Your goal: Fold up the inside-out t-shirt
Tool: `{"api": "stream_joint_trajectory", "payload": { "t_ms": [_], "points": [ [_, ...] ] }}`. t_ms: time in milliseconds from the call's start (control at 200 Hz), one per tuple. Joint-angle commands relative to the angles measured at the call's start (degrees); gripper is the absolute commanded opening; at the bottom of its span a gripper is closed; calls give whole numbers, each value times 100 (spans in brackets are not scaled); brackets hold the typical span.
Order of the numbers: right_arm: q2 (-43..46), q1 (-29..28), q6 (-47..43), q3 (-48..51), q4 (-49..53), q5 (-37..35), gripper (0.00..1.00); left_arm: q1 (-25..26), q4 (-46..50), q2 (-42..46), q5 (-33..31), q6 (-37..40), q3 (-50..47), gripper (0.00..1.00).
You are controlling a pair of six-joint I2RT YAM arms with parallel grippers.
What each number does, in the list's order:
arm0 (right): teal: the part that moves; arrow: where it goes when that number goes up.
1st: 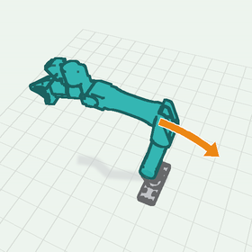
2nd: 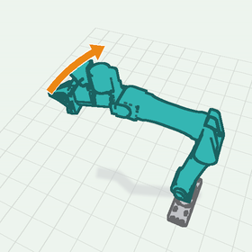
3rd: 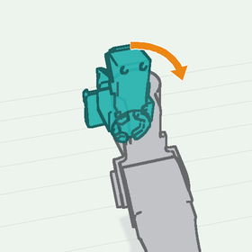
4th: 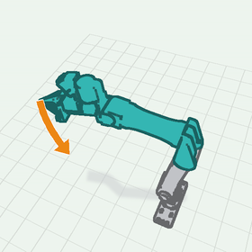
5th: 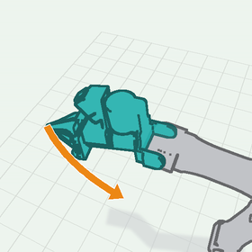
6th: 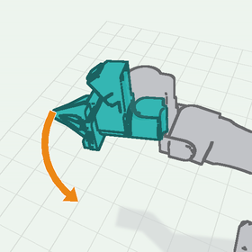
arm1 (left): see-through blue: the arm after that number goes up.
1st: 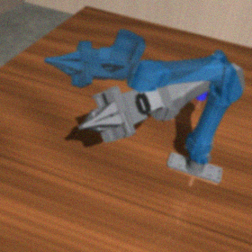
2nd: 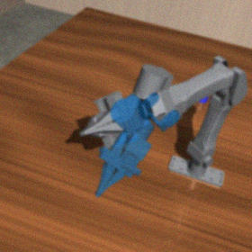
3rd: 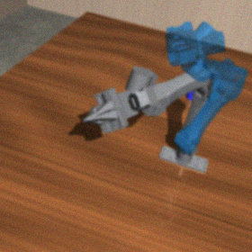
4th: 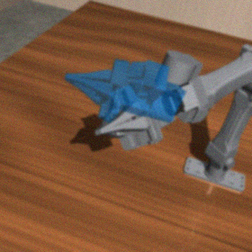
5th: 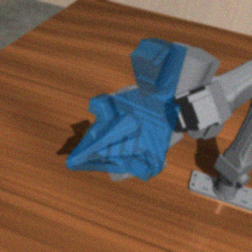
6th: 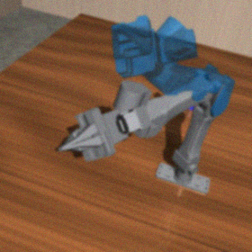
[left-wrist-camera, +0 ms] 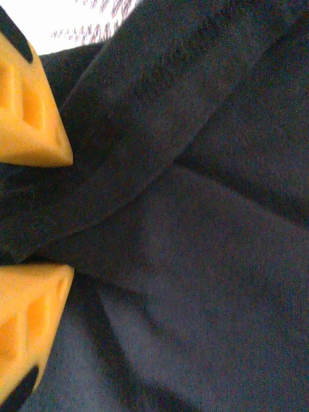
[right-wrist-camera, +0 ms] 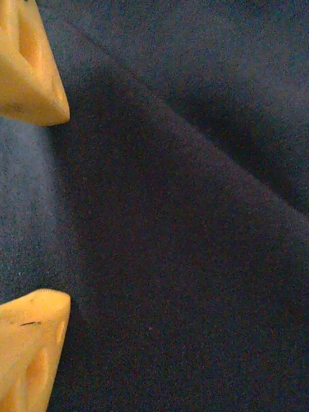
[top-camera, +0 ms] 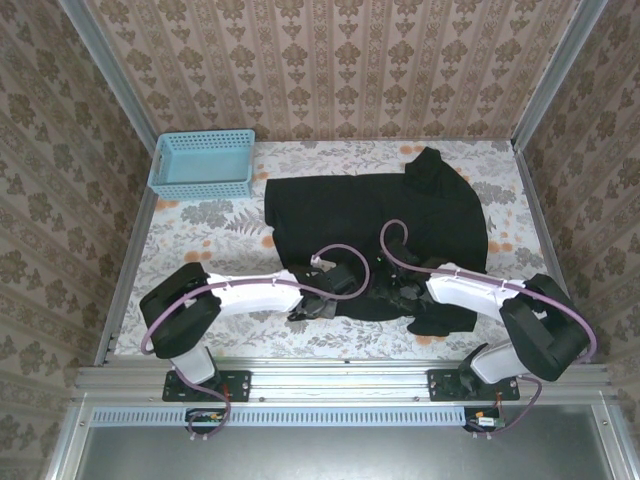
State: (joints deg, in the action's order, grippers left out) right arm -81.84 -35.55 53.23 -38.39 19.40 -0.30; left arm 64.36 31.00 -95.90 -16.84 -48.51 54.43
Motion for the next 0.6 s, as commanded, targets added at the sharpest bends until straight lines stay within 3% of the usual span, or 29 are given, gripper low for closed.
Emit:
{"api": "stream_joint_trajectory", "payload": {
  "t_ms": [0,310,595],
  "points": [
    [-243,51,354,102,-185,-341,70,-148,71,50,-283,-37,-173,31],
    [-769,378,309,-107,6,-680,67,-117,-167,1568,-732,550,-1138,4],
    [-1120,723,136,-335,101,-689,66,-411,-470,3966,-545,1123,-2168,0]
  ]
}}
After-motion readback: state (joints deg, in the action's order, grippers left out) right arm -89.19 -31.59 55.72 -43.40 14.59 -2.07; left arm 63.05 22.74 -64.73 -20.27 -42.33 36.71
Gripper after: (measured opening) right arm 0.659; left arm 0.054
